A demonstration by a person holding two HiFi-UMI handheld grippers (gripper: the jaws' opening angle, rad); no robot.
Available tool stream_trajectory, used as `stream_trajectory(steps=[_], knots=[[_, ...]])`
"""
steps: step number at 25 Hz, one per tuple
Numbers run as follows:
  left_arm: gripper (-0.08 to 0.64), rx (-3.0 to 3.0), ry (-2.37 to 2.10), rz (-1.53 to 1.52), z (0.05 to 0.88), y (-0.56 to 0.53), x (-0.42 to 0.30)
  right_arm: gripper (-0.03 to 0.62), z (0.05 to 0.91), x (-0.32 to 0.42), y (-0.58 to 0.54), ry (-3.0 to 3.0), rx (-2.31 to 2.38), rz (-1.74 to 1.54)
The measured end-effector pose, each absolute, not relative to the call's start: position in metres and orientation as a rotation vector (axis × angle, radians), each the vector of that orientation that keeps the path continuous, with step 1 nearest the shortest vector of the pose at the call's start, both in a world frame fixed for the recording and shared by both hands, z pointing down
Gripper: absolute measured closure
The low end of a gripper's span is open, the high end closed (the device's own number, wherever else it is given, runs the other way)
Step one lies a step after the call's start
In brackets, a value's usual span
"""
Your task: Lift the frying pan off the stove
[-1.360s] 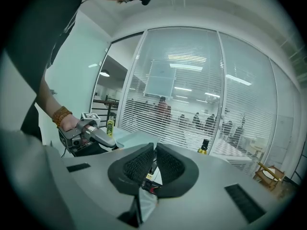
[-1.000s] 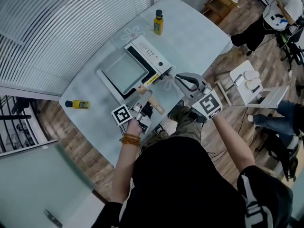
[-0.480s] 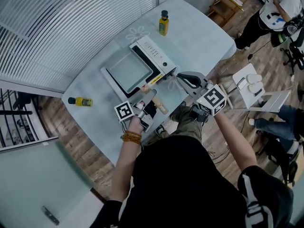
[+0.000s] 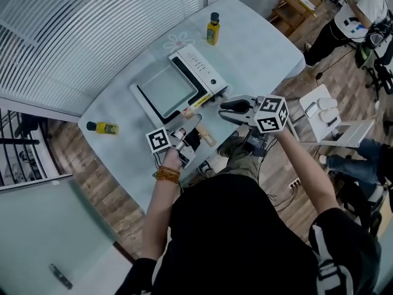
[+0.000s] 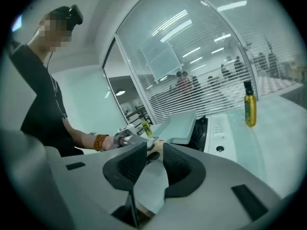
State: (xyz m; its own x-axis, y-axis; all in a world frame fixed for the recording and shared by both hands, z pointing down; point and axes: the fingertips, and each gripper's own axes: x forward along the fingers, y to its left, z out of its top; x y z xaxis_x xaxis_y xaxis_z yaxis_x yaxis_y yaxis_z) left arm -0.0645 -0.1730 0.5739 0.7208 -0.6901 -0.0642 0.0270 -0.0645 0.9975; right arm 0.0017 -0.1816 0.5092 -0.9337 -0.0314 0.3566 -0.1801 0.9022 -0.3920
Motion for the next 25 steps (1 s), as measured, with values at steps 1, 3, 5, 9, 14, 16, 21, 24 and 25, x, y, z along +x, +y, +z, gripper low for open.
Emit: stream_trajectory(steps=[1,3,5,9,14,16,21,24,25], knots=[[0.423,1.537,-0.556,-0.644,0.573,-0.173,-0.064,0.488,0.512,-0.001,-0.178,-2.706,0.098,0.669],[0.423,1.538,-0.549,-0.647,0.573,-0.173,-0.065,0.461,0.517,-0.007,-0.169,-2.667,-0.036,0.795],[0.423,1.546,-0.546,-0.641,0.573,-0.172,-0.065,0.435,0.52,-0.013,-0.159,-2.62,-0.173,0.913],[0.423,1.563,-0.549,-0.622,0.573,-0.172,-0.064,0.403,0.525,-0.021,-0.147,-2.529,-0.343,1.054],[0.423,1.569,-0.556,-0.621,0.574,-0.172,-0.064,0.393,0.539,-0.033,-0.134,-2.412,-0.465,1.206],[0.422,1.569,-0.557,-0.623,0.572,-0.172,-0.064,0.388,0.546,-0.036,-0.128,-2.374,-0.492,1.234],[0.422,1.575,-0.559,-0.618,0.572,-0.172,-0.065,0.385,0.55,-0.047,-0.114,-2.327,-0.545,1.286],[0.42,1.593,-0.566,-0.602,0.574,-0.171,-0.066,0.386,0.555,-0.053,-0.107,-2.306,-0.565,1.311],[0.42,1.597,-0.567,-0.596,0.575,-0.171,-0.065,0.386,0.556,-0.055,-0.104,-2.297,-0.575,1.316]])
